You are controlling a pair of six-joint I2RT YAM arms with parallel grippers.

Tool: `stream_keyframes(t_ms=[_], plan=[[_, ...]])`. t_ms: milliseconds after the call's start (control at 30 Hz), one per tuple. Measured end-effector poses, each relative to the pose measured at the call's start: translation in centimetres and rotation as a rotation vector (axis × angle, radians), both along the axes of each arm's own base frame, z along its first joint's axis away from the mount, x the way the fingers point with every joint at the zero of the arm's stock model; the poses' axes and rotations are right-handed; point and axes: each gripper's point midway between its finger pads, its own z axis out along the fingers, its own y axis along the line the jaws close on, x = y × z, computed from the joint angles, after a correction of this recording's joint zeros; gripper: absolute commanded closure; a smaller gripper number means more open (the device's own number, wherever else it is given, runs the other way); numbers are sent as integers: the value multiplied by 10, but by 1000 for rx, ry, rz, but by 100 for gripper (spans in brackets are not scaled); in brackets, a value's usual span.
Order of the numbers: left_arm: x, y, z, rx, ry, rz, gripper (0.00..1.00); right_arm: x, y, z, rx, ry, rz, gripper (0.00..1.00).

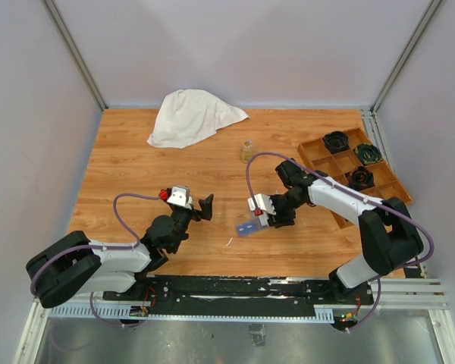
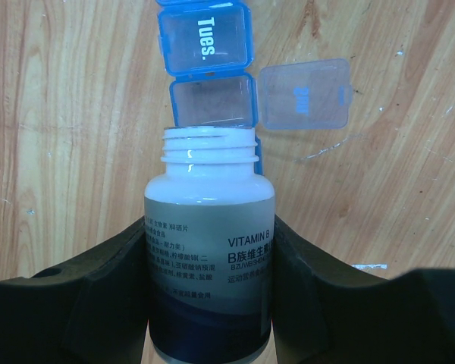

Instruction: Sort the pills into containers

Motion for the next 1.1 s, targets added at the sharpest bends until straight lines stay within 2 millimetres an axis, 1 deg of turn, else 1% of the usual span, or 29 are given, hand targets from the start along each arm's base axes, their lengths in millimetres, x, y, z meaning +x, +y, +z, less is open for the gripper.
stream_keyframes(t_ms=[367, 1100], plan=[[1, -1, 2, -4, -3, 0, 1, -2, 0, -2, -41, -13, 0, 99], [1, -1, -1, 4, 3, 0, 1, 3, 3, 1, -89, -45, -7, 100]])
